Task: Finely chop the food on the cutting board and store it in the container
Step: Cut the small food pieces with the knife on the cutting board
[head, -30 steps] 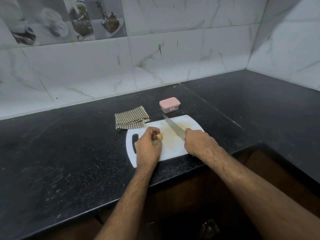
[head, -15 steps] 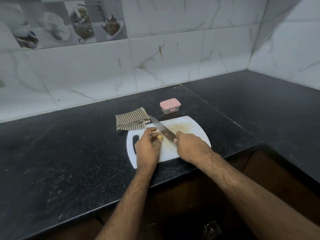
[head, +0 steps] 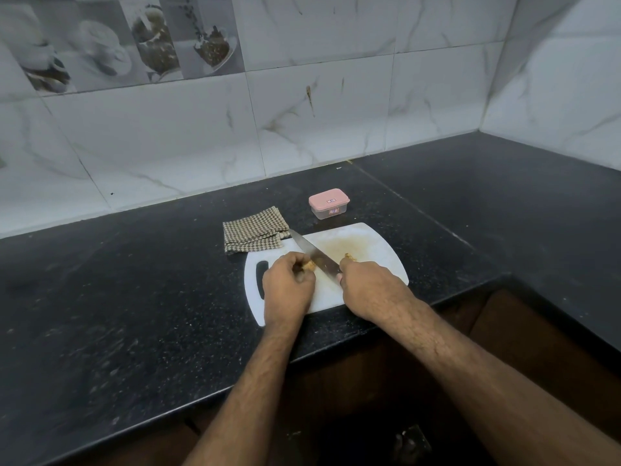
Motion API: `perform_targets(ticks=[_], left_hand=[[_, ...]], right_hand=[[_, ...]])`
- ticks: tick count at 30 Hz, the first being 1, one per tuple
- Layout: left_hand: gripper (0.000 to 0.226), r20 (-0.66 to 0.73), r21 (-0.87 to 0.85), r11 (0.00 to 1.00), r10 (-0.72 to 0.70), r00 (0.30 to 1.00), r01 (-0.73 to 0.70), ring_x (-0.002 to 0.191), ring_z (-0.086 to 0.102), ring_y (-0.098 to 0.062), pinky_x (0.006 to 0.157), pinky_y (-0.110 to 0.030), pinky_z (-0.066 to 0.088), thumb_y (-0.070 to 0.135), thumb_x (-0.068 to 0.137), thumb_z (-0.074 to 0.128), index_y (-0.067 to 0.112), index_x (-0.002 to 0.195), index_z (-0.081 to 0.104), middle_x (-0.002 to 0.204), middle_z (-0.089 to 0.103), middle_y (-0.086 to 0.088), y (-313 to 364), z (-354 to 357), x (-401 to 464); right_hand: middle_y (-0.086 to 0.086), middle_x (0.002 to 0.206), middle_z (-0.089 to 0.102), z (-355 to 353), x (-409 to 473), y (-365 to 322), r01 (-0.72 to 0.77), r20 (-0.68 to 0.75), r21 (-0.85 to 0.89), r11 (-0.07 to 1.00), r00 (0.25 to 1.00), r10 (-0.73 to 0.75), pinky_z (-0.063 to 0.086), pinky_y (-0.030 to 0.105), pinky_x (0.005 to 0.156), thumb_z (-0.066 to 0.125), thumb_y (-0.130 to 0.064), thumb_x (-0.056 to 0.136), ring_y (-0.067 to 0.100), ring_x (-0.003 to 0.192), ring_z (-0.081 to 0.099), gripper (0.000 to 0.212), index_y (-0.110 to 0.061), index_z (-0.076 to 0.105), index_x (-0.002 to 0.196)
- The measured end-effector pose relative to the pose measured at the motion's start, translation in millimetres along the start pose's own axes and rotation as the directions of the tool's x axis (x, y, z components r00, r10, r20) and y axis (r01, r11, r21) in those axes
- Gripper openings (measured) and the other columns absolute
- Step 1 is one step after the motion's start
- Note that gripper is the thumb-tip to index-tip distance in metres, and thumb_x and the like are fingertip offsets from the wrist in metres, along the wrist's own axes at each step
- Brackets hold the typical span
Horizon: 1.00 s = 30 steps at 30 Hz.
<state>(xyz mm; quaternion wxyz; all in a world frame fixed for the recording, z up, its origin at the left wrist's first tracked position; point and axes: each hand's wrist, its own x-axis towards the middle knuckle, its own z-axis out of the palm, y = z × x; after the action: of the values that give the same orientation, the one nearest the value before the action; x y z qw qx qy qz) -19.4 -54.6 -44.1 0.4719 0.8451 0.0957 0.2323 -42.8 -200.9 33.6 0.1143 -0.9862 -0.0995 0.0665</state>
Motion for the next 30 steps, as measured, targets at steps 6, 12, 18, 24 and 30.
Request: perform_targets(ticks=[6,12,18,24,30], left_hand=[[0.028,-0.015,-0.025,1.000,-0.007,1.000,0.006,0.094,0.064,-0.002,0.091,-0.022,0.054,0.004,0.091,0.073,0.017,0.115,0.065,0.100,0.069,0.009,1.3,-0.8,-0.8],[0.030,-0.016,0.030,0.999,0.014,1.000,-0.014,0.096,0.063,-0.002,0.094,-0.022,0.054,0.004,0.091,0.075,0.013,0.119,0.069,0.110,0.069,0.005,0.4,-0.2,1.4],[0.018,-0.008,0.053,0.998,0.044,0.999,-0.043,0.095,0.064,-0.007,0.093,-0.025,0.054,0.012,0.092,0.075,0.013,0.110,0.075,0.107,0.070,0.003,-1.3,1.5,1.3],[0.017,0.021,0.124,0.992,0.027,0.999,-0.029,0.098,0.063,-0.012,0.098,-0.039,0.053,0.013,0.094,0.073,0.017,0.110,0.074,0.105,0.072,0.004,-1.7,3.8,3.2],[0.017,0.009,0.238,0.971,0.007,1.000,-0.009,0.109,0.053,-0.016,0.097,-0.041,0.038,0.022,0.097,0.069,0.026,0.113,0.074,0.107,0.073,0.008,-1.4,3.8,4.1]], right_hand=[[0.000,0.093,0.046,-6.5,-5.6,-7.6,-0.005,-0.005,0.025,1.000,1.000,0.005,0.038,0.035,0.069,0.042,-0.022,0.105,0.020,0.085,0.048,0.025,-0.018,0.047,0.129],[0.001,0.095,0.048,-3.0,-5.4,-10.2,-0.008,0.011,0.011,1.000,1.000,0.008,0.040,0.034,0.070,0.043,-0.022,0.105,0.020,0.086,0.049,0.027,-0.018,0.048,0.131],[0.003,0.096,0.048,-3.9,-8.6,-10.4,-0.013,-0.009,-0.020,1.000,1.000,0.013,0.041,0.035,0.070,0.044,-0.017,0.104,0.021,0.085,0.049,0.029,-0.015,0.046,0.133],[0.006,0.104,0.054,-2.6,-7.6,-13.2,-0.024,0.025,-0.014,1.000,0.999,0.024,0.043,0.034,0.072,0.044,-0.016,0.103,0.020,0.088,0.049,0.032,-0.016,0.045,0.135],[0.008,0.115,0.060,-5.3,-9.0,-14.3,-0.022,0.023,-0.048,0.999,0.999,0.023,0.043,0.035,0.073,0.043,-0.009,0.098,0.022,0.088,0.049,0.036,-0.016,0.046,0.133]])
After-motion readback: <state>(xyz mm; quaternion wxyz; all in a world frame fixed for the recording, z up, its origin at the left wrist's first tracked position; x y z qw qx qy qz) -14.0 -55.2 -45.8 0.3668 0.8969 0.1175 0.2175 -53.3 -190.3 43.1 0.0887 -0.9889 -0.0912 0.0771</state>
